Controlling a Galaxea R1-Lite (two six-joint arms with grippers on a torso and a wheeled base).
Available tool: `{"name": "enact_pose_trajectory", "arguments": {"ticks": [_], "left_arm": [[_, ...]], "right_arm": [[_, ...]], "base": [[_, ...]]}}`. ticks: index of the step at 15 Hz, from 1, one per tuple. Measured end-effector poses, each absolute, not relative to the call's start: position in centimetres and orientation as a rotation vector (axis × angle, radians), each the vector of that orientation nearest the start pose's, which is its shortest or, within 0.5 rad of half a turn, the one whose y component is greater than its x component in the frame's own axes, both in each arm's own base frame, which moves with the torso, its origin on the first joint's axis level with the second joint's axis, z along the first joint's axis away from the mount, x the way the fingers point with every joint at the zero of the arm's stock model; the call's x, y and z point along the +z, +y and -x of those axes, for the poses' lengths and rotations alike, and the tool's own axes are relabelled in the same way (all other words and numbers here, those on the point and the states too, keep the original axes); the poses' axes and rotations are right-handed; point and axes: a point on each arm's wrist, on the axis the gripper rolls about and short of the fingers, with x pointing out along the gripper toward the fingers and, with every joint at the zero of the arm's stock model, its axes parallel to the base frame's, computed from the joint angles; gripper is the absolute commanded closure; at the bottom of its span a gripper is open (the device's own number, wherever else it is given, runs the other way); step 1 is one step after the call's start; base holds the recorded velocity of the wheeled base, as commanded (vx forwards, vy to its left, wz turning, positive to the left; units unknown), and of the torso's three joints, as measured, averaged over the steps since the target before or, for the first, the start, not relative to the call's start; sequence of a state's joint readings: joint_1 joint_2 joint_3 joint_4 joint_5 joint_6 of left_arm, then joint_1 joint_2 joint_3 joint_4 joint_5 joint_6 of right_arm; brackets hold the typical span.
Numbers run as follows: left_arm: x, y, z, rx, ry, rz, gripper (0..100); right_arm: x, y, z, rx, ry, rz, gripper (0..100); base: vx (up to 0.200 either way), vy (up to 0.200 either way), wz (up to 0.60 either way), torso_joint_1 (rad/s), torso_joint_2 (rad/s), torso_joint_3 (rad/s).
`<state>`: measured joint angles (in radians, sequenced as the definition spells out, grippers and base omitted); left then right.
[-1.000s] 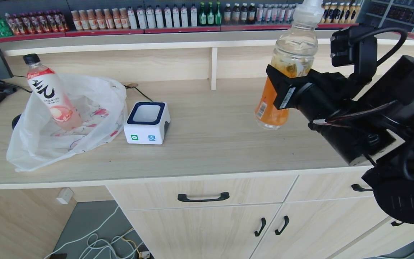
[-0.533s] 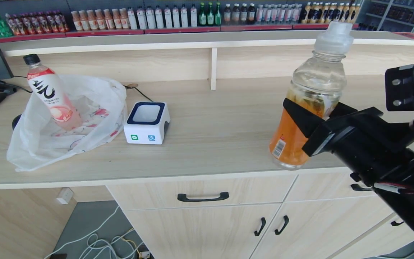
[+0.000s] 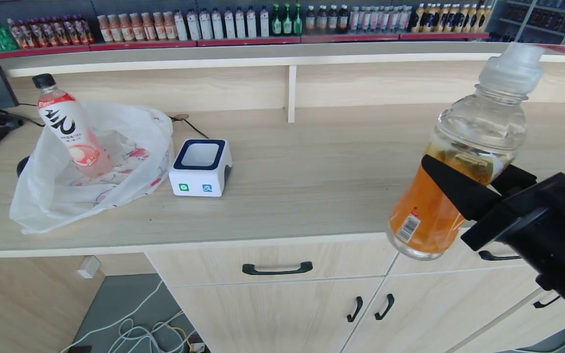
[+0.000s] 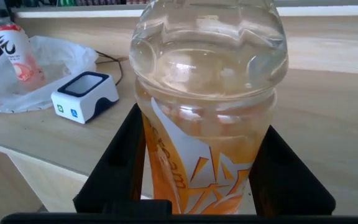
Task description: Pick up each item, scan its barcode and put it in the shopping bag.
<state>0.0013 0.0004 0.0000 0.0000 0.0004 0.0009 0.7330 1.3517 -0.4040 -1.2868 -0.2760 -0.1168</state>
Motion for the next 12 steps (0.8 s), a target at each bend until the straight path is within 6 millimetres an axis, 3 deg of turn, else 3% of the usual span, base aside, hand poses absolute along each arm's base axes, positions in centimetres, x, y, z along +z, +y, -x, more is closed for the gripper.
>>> {"name": "enact_pose_trajectory", "arguments": {"ticks": [6,12], "left_arm": [[7.5,0.0,2.3,0.002,0.0,-0.001,0],[7.5,0.0,2.3,0.002,0.0,-0.001,0]], "right_arm": [[22.9,11.7,-13.2,0.66,-0.321,-0.18,100],[25.6,12.3,-13.4,0.801,-0.394,-0.25,100]], "base": [[0.0,0.0,0.0,0.0,0.0,0.0],[0.0,0.0,0.0,0.0,0.0,0.0]]}}
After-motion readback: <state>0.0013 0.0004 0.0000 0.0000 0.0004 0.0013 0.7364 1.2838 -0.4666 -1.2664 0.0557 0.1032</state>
